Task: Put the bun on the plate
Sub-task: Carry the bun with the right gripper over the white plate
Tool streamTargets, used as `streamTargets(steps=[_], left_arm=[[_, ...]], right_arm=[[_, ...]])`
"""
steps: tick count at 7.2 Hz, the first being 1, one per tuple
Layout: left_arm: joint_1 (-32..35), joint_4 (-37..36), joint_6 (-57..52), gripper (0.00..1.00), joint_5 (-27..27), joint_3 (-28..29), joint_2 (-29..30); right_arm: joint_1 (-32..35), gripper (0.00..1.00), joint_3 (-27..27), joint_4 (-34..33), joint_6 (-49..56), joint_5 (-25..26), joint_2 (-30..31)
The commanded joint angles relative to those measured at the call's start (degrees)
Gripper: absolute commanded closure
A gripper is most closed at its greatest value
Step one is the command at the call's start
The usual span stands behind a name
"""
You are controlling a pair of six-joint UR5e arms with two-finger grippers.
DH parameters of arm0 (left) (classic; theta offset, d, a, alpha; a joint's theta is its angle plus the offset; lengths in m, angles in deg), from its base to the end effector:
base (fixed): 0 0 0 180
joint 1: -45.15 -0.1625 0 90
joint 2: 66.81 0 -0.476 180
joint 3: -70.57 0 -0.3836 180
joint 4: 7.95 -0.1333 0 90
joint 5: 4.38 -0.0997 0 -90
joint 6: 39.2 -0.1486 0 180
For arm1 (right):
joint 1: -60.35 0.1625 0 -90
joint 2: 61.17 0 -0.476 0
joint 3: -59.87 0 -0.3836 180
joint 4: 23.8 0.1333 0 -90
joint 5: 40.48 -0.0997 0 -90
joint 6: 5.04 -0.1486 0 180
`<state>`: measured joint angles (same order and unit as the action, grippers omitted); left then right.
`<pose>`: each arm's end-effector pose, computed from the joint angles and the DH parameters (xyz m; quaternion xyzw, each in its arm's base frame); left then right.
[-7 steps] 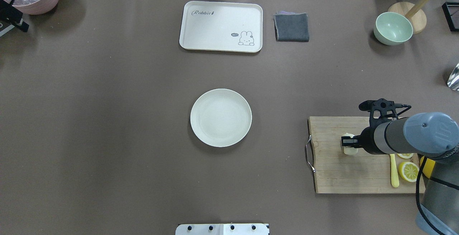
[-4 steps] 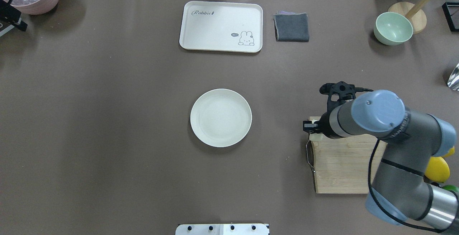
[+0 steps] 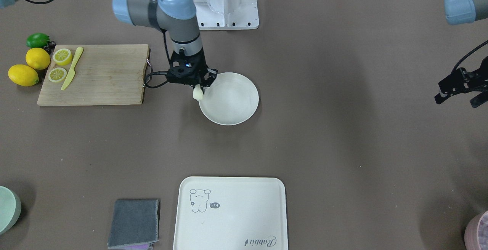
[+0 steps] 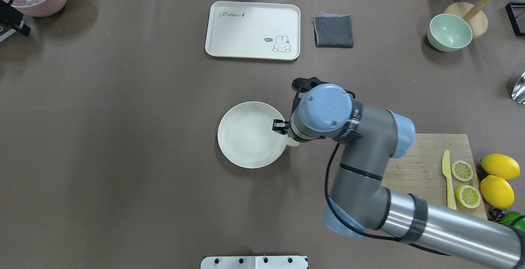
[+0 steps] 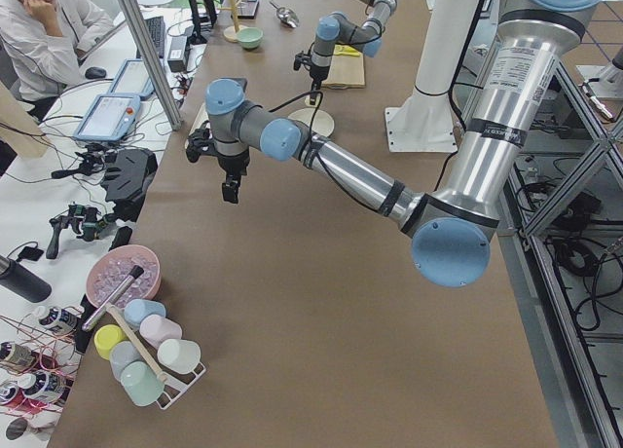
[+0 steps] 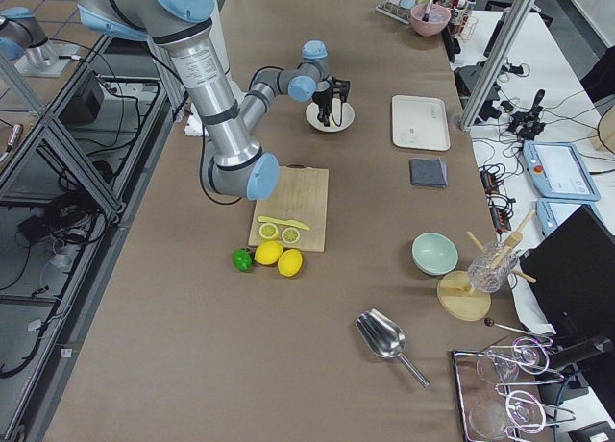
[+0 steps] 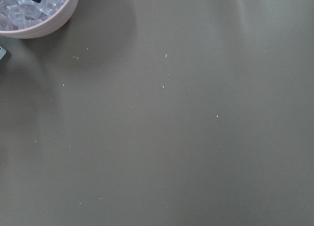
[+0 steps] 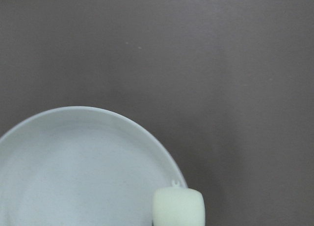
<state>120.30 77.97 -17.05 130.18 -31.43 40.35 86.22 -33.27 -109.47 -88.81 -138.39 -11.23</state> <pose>0.1284 -0.5977 0.4840 0.0731 0.4147 0.0246 0.9067 -0.6363 -0.4340 0.2901 0.0505 -0.4038 0.1283 0.9044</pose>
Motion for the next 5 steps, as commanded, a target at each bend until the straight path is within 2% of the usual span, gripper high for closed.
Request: streamTargets(steps=[1, 5], left_arm=[[0.0, 0.0, 0.0, 0.02, 0.0, 0.3, 0.0], [0.0, 0.0, 0.0, 0.02, -0.1, 0.6, 0.0]], right_arm=[[-1.5, 0.03, 7.9, 0.3, -2.9, 3.0, -7.7], [-1.8, 0.00, 5.2, -0.3, -2.5, 3.4, -6.9]])
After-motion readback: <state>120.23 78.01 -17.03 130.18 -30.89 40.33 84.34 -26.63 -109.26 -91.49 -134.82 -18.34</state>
